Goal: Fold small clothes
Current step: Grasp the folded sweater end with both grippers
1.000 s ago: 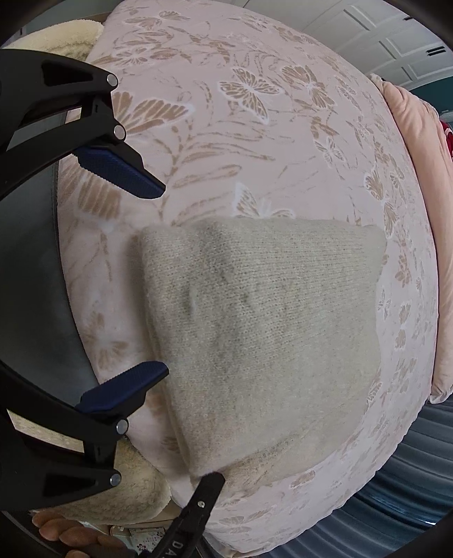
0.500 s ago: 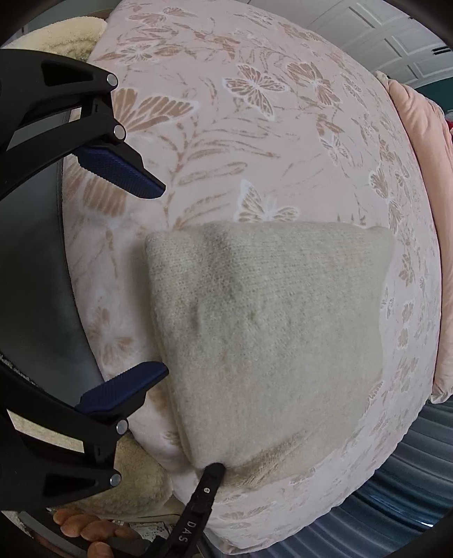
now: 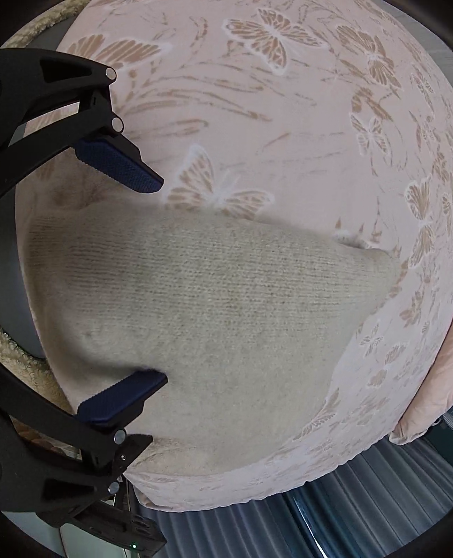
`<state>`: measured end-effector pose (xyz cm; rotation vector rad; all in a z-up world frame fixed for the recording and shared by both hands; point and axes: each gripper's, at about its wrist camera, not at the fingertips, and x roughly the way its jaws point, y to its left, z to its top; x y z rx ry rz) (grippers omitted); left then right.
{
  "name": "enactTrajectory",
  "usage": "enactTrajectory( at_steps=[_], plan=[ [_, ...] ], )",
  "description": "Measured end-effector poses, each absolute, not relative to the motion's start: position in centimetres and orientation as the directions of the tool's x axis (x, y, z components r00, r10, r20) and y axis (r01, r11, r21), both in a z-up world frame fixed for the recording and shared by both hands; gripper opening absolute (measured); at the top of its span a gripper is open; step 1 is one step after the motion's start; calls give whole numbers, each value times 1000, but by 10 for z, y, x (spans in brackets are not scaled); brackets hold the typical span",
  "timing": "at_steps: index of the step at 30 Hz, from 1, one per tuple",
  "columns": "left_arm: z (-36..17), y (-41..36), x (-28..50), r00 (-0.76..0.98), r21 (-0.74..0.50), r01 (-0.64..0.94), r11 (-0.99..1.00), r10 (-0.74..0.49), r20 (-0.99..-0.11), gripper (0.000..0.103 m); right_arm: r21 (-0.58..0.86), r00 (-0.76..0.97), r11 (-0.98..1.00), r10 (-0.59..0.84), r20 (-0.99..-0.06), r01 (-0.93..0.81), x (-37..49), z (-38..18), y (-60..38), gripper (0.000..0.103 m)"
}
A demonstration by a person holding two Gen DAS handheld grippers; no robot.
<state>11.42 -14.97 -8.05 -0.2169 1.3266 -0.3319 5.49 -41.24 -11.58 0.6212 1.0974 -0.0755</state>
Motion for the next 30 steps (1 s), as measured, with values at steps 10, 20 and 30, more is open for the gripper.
enactTrajectory(
  at_steps=[10,20,30],
  plan=[
    [-90,-172,127,191,-335,139,932,-357,-914,98,443,500,830,239,-832,340,63,-122,-403,98],
    [-90,-173,129,173,-339,133,931,-359,-917,98,531,493,774,331,-804,346,68,-120,-404,63],
    [-89,-141,132,85,-502,118,857,-512,-855,90,633,500,680,429,-752,369,60,-124,-418,50]
  ],
)
